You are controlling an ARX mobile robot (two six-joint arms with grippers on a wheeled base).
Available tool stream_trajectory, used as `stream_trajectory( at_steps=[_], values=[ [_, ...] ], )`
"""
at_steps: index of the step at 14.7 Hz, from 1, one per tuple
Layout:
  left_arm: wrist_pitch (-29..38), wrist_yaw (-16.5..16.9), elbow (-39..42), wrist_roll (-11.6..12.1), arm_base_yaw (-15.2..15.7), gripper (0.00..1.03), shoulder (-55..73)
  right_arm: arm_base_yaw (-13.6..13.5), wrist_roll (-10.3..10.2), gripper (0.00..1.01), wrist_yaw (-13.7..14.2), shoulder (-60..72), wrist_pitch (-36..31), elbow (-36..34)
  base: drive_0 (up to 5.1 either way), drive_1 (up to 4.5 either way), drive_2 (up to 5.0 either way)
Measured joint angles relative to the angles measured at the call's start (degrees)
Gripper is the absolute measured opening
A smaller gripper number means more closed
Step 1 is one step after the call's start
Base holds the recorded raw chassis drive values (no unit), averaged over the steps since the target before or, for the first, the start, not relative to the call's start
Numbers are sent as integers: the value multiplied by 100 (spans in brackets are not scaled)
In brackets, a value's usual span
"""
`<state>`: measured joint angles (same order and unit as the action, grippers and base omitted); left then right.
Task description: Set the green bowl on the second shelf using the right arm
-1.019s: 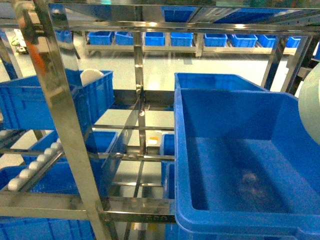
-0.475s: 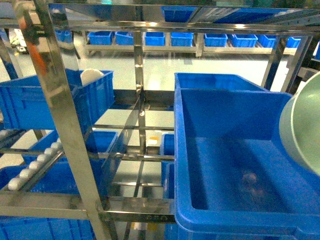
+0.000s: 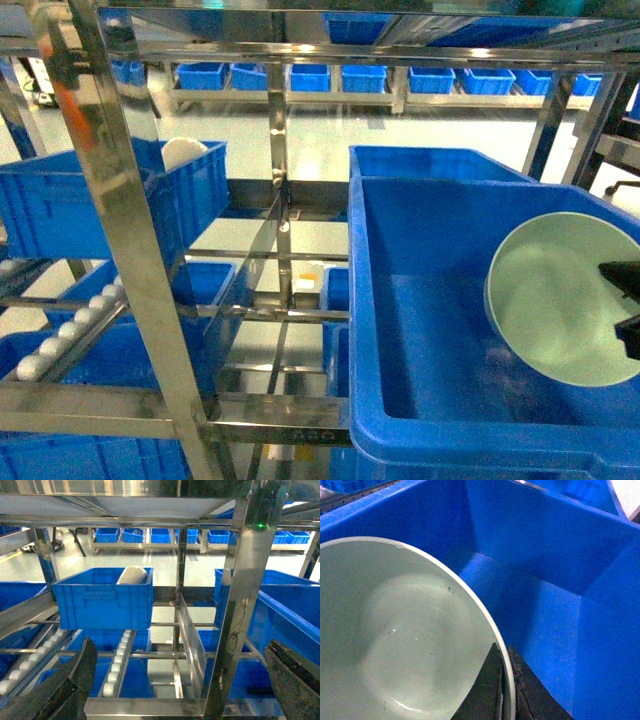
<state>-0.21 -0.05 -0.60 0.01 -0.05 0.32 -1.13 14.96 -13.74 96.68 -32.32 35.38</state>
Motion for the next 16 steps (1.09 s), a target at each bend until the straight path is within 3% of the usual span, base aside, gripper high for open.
stream_trajectory(
  at_steps=[3, 6, 7, 10, 11, 13, 16],
  values=[
    [-2, 0, 0, 2, -2, 98, 0, -7, 120, 2, -9, 1084, 341, 990, 0, 0, 0],
    [-2, 0, 0, 2, -2, 98, 0, -81, 385, 2, -179, 1786, 459, 1440, 0, 0, 0],
    [0, 0, 0, 0, -2, 98, 0, -120, 417, 9, -149, 1895, 492, 1565, 0, 0, 0],
    [-2, 0, 0, 0, 0, 98, 0, -157, 417, 43, -94, 2031, 699, 1770, 0, 0, 0],
    [0, 0, 0, 0, 0, 98, 0, -157, 420, 47, -72, 2050, 693, 1766, 0, 0, 0],
    [-2, 0, 0, 0, 0, 98, 0, -157, 398, 65, 15, 2103, 527, 1692, 0, 0, 0],
    [-2, 0, 0, 2, -2, 98, 0, -181, 225, 100, 138, 1451, -74, 955, 0, 0, 0]
  ],
)
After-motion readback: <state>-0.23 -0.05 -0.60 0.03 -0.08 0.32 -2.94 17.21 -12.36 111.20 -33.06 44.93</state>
